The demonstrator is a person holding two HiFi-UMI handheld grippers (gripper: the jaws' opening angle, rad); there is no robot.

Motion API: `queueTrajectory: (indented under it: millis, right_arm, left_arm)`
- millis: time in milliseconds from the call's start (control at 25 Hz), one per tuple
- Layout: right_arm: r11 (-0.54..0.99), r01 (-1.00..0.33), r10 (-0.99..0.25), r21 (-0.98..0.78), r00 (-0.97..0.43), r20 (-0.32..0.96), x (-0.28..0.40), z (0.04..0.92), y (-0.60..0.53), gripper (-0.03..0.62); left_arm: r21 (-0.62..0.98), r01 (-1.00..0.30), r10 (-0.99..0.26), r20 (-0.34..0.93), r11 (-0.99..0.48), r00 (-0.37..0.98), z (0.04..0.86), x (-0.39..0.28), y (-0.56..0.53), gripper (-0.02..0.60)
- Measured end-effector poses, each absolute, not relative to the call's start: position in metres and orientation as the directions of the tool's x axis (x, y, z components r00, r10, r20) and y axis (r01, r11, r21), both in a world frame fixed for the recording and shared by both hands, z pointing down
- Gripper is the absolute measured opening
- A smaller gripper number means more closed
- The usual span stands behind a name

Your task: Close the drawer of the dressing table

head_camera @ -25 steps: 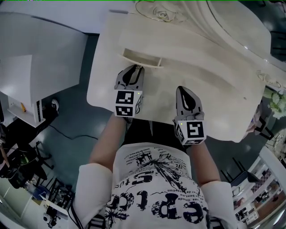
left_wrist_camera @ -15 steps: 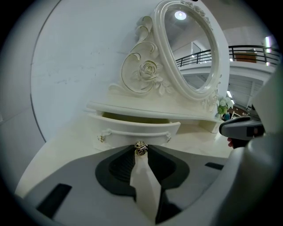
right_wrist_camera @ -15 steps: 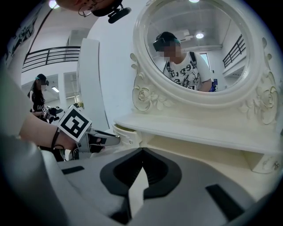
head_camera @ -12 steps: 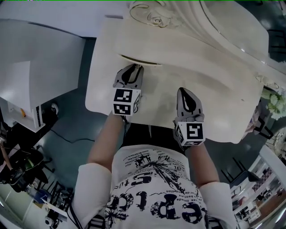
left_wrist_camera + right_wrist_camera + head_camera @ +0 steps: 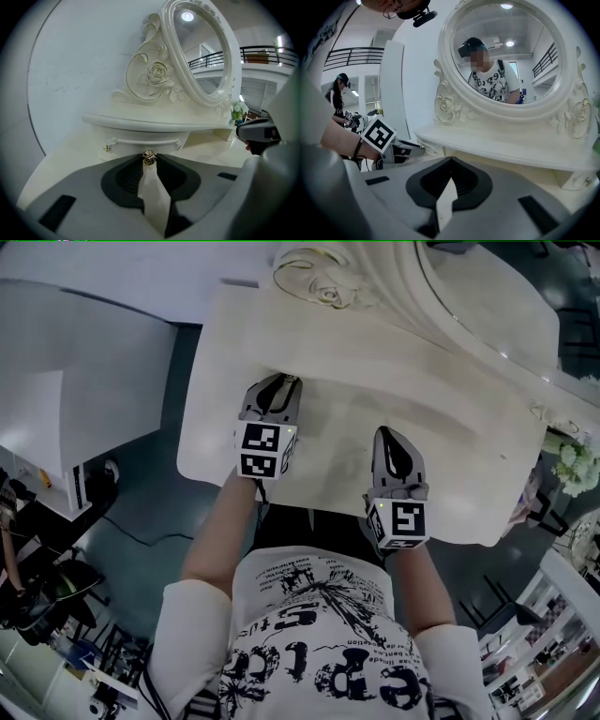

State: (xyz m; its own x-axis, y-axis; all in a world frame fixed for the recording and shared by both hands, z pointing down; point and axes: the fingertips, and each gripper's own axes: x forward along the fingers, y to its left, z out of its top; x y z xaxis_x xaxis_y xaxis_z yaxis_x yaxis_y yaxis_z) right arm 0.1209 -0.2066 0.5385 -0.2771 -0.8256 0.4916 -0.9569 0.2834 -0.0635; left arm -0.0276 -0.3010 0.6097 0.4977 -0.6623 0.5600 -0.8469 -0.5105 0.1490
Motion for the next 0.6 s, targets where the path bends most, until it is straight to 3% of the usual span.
queueTrajectory:
  millis: [600]
  right_arm:
    - [0.261, -0.964, -0.85, -0.046, -0.252, 0.462, 0.131, 0.523, -0.208, 0.014]
  left_arm:
    - [0.141, -0.836, -0.666, 0.542, -0.53, 0.513, 0.608, -0.022, -0.312, 0.104]
